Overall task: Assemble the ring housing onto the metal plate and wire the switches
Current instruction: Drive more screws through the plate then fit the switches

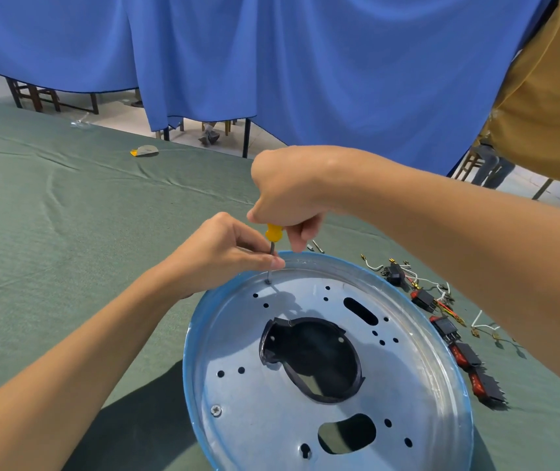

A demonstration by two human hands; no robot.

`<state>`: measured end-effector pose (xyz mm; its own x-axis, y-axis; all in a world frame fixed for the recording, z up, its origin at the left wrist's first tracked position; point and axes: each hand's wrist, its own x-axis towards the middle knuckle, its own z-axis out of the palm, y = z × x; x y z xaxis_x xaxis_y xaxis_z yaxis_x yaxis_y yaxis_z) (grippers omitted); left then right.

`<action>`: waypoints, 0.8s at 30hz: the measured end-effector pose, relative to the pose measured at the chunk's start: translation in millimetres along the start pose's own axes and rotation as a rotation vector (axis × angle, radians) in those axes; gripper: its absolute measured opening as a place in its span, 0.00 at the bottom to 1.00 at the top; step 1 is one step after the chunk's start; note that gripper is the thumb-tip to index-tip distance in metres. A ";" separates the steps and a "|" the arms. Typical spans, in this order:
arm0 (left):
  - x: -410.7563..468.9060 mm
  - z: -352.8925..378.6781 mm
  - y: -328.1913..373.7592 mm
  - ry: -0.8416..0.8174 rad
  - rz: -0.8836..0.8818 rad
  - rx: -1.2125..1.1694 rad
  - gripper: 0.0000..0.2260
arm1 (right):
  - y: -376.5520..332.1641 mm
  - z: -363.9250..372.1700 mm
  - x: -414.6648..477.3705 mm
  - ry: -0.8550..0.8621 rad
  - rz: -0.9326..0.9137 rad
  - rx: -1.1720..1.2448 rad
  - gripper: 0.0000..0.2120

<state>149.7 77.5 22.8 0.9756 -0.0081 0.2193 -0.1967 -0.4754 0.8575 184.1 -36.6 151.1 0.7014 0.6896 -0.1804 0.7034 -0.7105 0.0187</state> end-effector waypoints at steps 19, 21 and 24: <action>-1.4 5.3 5.6 0.033 0.077 0.172 0.08 | 13.9 0.7 -6.6 0.029 -0.013 0.007 0.18; -0.8 7.2 7.7 0.092 0.070 0.169 0.14 | 16.8 1.5 -7.0 0.003 -0.001 0.030 0.18; -0.7 7.3 7.4 0.079 0.053 0.168 0.15 | 20.3 -1.3 -8.7 0.023 -0.081 -0.011 0.19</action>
<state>148.3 67.6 25.6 0.9523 0.0292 0.3039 -0.2222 -0.6162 0.7556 192.4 -56.9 154.3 0.6444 0.7479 -0.1594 0.7591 -0.6508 0.0157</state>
